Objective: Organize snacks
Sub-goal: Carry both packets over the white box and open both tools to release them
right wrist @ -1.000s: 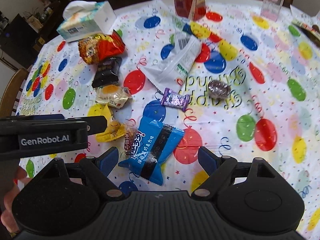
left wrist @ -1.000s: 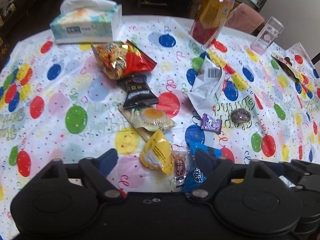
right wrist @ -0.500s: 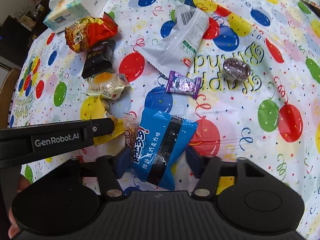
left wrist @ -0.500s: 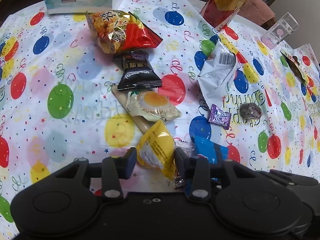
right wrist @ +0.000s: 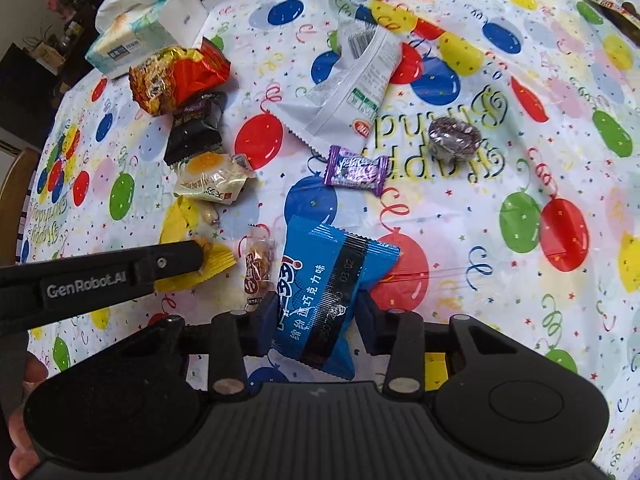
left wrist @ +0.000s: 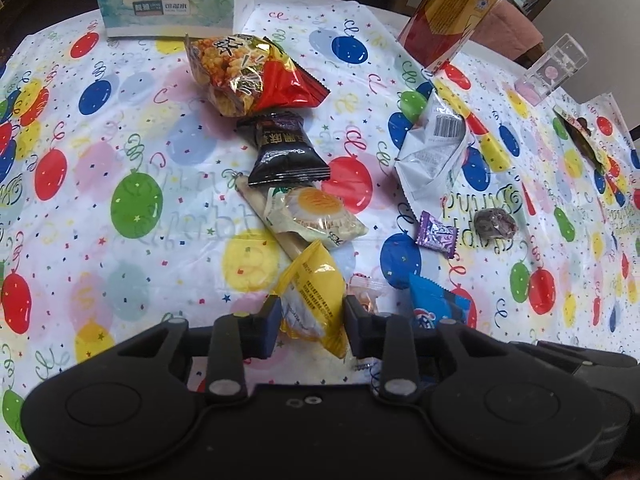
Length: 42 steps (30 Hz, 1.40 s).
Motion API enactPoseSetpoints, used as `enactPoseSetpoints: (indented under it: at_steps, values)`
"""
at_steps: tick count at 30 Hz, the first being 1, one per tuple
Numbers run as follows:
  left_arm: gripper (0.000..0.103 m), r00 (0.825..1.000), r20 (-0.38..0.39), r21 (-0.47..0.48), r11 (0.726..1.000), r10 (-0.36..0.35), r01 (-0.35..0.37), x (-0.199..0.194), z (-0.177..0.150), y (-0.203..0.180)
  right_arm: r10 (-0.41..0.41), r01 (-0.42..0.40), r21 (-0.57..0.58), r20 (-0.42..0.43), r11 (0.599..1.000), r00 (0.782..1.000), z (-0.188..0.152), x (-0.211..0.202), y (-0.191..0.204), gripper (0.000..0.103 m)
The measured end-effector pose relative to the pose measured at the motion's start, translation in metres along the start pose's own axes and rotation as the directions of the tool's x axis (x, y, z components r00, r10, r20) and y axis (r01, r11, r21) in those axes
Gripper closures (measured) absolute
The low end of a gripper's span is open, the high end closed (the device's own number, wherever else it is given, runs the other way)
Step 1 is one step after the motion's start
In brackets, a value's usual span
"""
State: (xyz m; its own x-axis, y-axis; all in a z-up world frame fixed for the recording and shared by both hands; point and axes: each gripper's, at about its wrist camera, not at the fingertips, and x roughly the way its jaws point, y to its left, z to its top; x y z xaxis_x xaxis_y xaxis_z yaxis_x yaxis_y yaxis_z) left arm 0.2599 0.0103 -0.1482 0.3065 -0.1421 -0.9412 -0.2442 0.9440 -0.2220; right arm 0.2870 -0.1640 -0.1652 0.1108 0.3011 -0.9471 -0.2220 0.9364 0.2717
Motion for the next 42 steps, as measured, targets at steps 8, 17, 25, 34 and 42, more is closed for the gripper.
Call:
enactPoseSetpoints:
  at_steps: [8,17,25,34,42]
  values:
    - [0.073,0.999,0.026,0.026,0.999,-0.022,0.022,-0.032,-0.012,0.002,0.024,-0.022,-0.027,0.06,0.999,0.998,-0.01,-0.042,0.001,0.064]
    - [0.073,0.996,0.07,0.091,0.994,-0.062,0.055,-0.083,-0.036,-0.002,0.059,-0.048,-0.086,0.123,0.995,0.991,-0.035,-0.099,0.011,0.064]
    - [0.073,0.992,0.092,0.144,0.987,-0.087,0.073,-0.119,-0.065,-0.001,0.088,-0.067,-0.141,0.145,0.988,0.986,-0.067,-0.135,0.022,0.064]
    - [0.073,0.99,0.094,0.184,0.979,-0.109,0.09,-0.143,-0.096,0.005,0.1,-0.073,-0.171,0.155,0.983,0.983,-0.099,-0.155,0.033,0.064]
    - [0.073,0.99,0.075,0.208,0.973,-0.121,0.103,-0.15,-0.119,0.012,0.097,-0.07,-0.198,0.134,0.978,0.986,-0.123,-0.153,0.047,0.064]
